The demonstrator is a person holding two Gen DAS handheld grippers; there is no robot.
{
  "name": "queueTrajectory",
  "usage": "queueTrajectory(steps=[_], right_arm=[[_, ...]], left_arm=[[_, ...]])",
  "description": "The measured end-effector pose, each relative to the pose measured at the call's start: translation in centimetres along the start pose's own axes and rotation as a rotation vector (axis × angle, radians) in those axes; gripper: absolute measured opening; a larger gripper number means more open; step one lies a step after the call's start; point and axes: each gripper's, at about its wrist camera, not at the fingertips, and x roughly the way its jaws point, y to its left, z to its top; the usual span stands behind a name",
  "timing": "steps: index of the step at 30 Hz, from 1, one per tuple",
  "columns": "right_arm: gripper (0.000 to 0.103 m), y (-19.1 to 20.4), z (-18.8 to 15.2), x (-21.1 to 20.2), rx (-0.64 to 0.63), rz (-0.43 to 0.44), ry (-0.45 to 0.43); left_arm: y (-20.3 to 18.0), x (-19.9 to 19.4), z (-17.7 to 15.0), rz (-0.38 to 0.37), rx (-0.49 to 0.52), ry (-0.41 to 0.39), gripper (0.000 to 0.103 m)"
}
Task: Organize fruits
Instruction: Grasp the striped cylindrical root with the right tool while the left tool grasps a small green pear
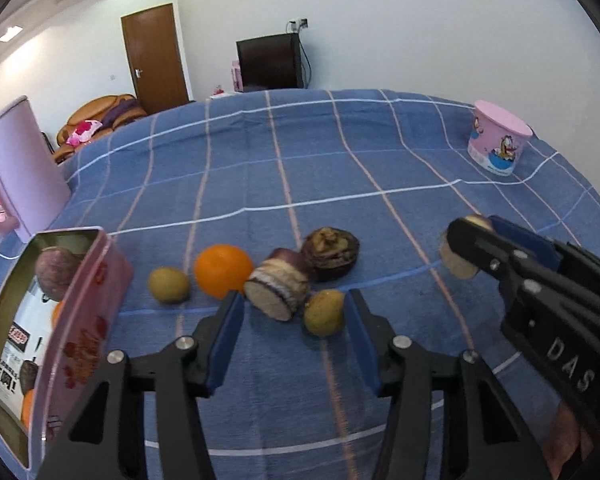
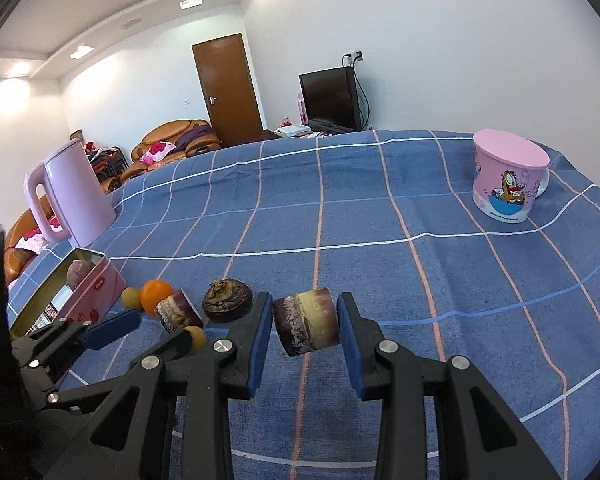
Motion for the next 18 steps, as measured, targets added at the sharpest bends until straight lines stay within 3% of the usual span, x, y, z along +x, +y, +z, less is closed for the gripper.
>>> queueTrajectory(steps=[5,9,18], right_arm=[[0.035,-0.2,0.0,0.1,0.003,0.004,0.002],[0.035,0.0,0.0,0.0,-0.002,-0.001,-0.003],[0.035,0.1,-0.1,-0.4,-0.006,-0.002,-0.014]], left_arm=[[-1.1,0.4,0.0,-0.015,0.02,0.022,0.052],[-0.7,1.4,0.2,-0.042,0.001,0.063,0.027],[0.2,0.5,-0.2,-0.065,-0.008,0.039,0.027]])
